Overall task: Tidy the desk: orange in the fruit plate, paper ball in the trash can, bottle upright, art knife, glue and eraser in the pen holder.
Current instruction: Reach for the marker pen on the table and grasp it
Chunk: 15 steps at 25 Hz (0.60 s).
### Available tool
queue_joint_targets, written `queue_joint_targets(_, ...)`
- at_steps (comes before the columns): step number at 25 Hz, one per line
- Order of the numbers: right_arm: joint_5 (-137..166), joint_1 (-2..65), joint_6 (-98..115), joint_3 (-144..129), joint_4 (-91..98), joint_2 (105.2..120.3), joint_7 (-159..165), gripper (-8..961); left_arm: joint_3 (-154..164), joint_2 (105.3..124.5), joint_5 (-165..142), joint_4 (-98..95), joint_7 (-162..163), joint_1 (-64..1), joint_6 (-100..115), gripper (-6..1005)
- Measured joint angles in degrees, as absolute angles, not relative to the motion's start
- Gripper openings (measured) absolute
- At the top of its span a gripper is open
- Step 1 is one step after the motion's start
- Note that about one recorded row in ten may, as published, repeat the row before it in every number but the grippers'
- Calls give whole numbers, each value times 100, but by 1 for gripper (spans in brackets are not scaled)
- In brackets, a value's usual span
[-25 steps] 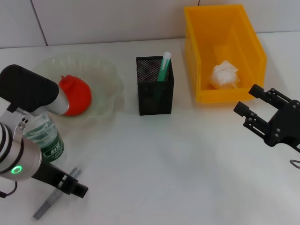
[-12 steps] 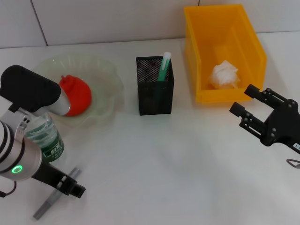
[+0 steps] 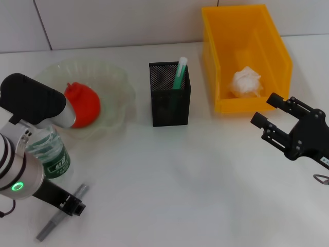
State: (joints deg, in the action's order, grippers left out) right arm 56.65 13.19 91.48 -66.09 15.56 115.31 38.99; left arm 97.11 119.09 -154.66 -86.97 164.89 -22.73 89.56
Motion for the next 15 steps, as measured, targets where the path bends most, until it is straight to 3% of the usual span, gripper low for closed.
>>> queue_joint_targets(3,5704,1327,9148,-6602,1555,11531,3923,609,9740,11909,-15469,-8624,16489,-2293,8959,415)
queue_joint_targets(11,5738,1322,9127,-6595,1547,11531,3973,608,9750,11909,-15469,-8610,16489,-2311,8973,406)
queue_joint_targets(15,5746,1309,9124,-6596,1546,11531,3973,608,9790,11909,-15517,-8634,16489,-2316,9019,337)
